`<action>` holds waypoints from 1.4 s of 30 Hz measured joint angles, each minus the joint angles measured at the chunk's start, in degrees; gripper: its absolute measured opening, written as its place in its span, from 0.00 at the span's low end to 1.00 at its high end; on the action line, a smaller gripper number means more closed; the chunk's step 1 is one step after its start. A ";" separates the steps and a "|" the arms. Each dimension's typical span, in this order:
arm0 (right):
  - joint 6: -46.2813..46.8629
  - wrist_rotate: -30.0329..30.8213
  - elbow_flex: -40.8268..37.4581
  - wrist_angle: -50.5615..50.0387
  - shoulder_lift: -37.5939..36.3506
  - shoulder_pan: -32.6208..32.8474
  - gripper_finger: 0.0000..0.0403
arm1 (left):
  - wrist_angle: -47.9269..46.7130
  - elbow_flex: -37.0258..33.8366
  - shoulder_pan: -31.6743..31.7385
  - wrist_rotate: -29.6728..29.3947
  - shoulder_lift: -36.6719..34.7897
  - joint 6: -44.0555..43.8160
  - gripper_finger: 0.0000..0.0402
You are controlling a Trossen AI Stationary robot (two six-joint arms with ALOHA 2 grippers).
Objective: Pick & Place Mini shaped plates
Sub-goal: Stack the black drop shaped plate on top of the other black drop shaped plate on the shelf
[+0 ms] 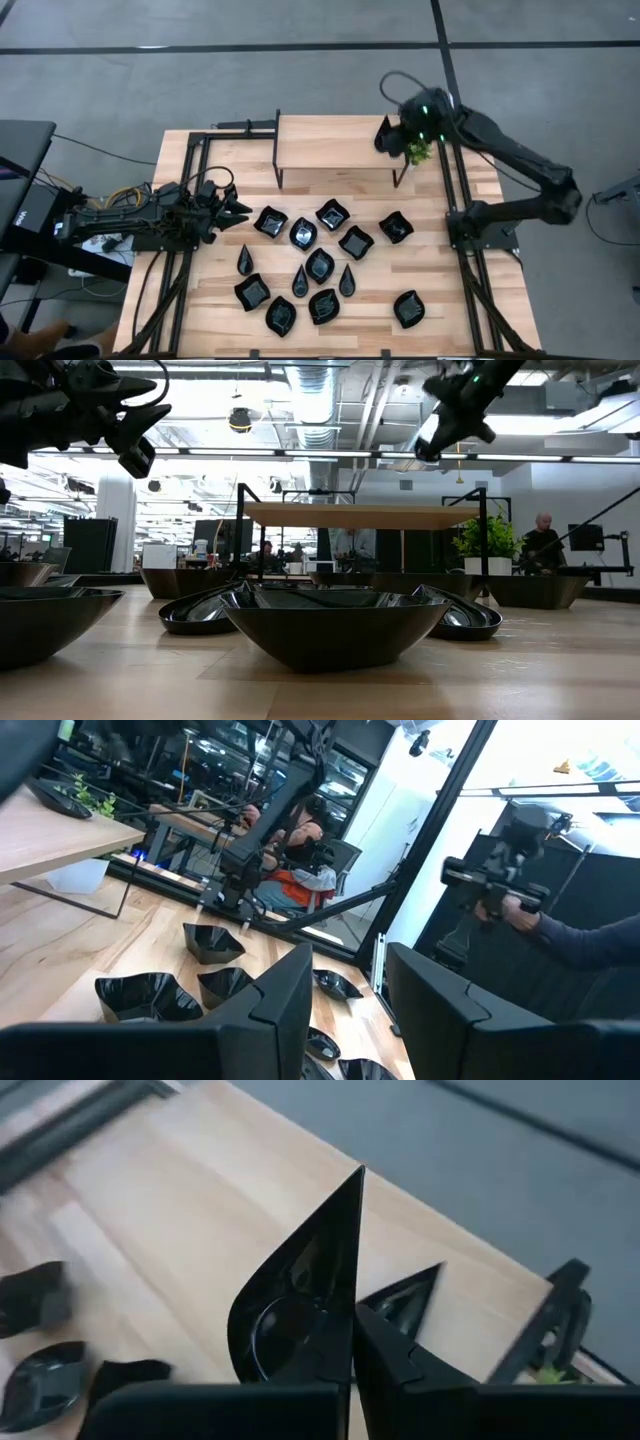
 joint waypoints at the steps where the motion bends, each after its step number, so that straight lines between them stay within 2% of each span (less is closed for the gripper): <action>1: -0.07 -1.72 1.21 -0.30 1.64 -1.94 0.00 | 0.00 -0.01 0.01 0.00 0.00 0.00 0.33; 5: 0.33 -9.42 5.72 -4.27 7.97 -8.41 0.00 | 0.05 -0.01 0.02 -0.02 0.00 0.00 0.33; 7: 0.33 -11.26 7.57 -7.95 10.80 -10.30 0.00 | 0.16 0.00 0.02 -0.02 0.00 0.00 0.33; 15: -0.55 -11.87 9.37 -10.65 17.16 -11.63 0.00 | 0.32 -0.02 0.02 -0.92 0.00 0.57 0.33; 42: 2.62 -12.87 9.37 -11.93 21.01 -11.00 0.00 | 0.77 -0.02 0.02 -3.04 0.00 0.59 0.33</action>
